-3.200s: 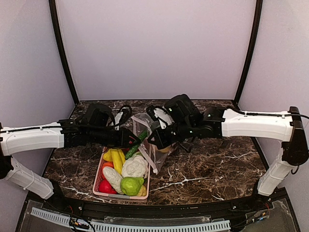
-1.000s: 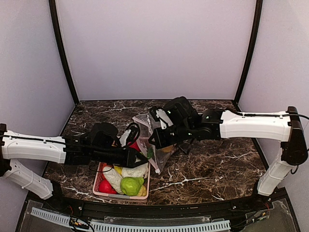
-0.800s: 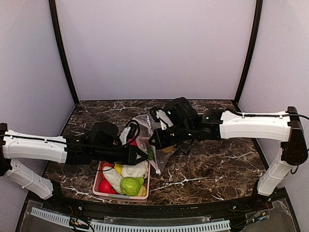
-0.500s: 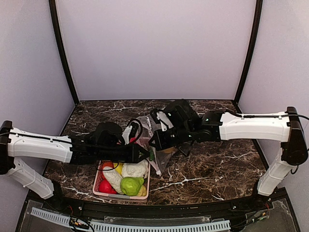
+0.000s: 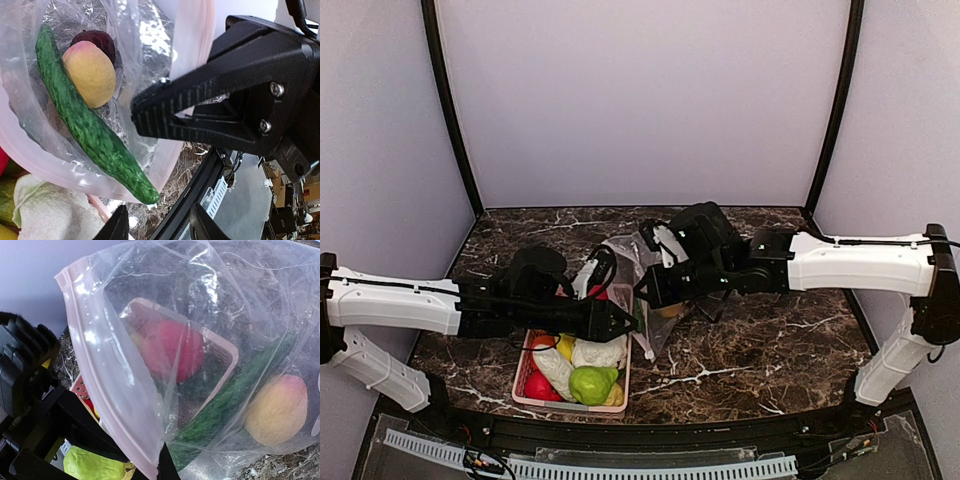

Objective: Place the food in the zip-top bag and seal the zipper
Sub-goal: Adjust the fake vegetable in the zipper food storage bag.

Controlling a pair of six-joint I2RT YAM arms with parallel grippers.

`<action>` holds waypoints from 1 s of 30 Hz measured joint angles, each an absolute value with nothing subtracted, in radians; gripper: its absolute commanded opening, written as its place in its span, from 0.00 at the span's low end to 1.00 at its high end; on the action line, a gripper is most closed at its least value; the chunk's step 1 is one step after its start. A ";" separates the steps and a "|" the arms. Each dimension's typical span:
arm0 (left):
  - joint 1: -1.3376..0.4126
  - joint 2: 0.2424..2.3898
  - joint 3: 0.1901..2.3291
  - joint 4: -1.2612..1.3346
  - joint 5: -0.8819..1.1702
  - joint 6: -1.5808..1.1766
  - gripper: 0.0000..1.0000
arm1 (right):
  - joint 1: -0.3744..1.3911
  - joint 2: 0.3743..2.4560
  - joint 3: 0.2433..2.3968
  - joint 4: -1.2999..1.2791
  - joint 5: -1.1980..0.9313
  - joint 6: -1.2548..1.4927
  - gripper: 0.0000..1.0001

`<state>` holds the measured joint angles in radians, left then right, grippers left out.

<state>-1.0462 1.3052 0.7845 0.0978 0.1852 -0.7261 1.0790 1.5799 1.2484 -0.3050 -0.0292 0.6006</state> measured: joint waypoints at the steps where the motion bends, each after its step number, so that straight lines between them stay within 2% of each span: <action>1: -1.048 1.306 0.785 0.097 0.192 -0.725 0.42 | 1.079 1.580 1.248 -0.305 -0.029 0.601 0.00; 18: -1.052 1.430 0.807 0.126 0.196 -0.732 0.17 | 1.079 1.580 1.248 -0.305 -0.030 0.604 0.00; 25: -1.042 1.446 0.820 0.144 0.136 -0.761 0.14 | 1.079 1.580 1.248 -0.305 -0.030 0.607 0.00; 30: -1.036 1.460 0.820 0.151 0.123 -0.766 0.17 | 1.079 1.574 1.241 -0.302 -0.029 0.609 0.00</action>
